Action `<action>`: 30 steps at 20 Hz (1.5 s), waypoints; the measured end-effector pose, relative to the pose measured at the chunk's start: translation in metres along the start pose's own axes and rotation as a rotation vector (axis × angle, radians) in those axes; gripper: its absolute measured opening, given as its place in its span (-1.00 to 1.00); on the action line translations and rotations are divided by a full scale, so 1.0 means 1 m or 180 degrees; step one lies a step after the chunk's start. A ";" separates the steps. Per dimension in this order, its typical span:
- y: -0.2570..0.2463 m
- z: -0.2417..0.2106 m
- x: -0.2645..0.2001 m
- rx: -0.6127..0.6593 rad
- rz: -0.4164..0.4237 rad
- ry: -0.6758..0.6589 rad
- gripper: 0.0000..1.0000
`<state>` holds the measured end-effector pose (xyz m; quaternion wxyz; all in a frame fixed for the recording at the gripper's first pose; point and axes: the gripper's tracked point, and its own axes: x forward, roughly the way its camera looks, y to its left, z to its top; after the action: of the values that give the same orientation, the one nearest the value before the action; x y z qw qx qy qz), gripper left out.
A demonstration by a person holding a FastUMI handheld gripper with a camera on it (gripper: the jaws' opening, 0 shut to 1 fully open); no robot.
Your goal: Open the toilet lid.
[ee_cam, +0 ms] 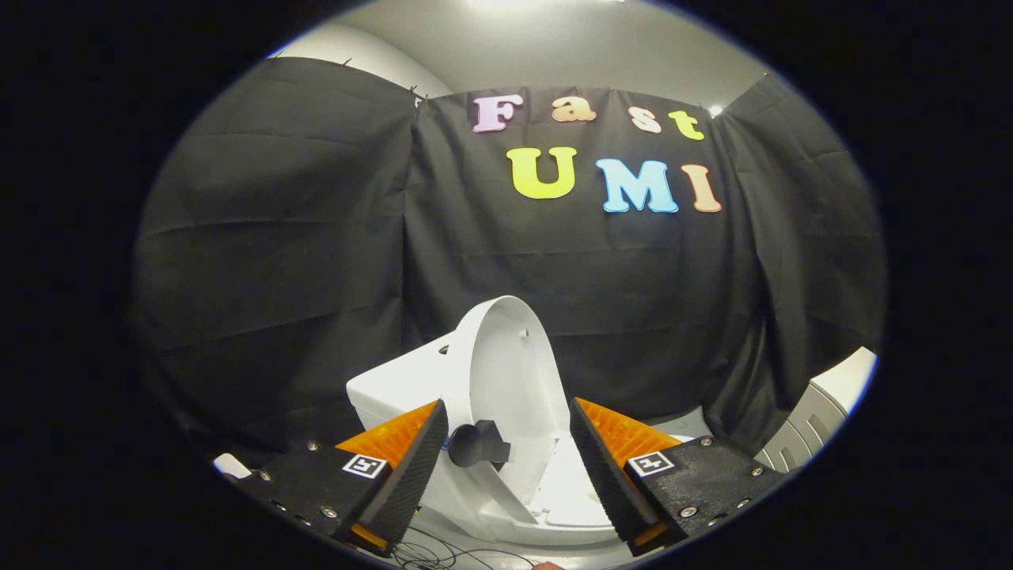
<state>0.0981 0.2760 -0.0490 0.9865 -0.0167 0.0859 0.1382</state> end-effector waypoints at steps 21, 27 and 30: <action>-0.158 0.035 -0.096 0.0191 -0.0451 -0.0322 0.89; -0.187 0.041 -0.124 0.0180 -0.0523 -0.0418 0.88; -0.202 0.036 -0.137 0.0170 -0.0589 -0.0442 0.88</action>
<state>0.0303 0.0474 0.0126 0.9987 0.0113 0.0191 0.0451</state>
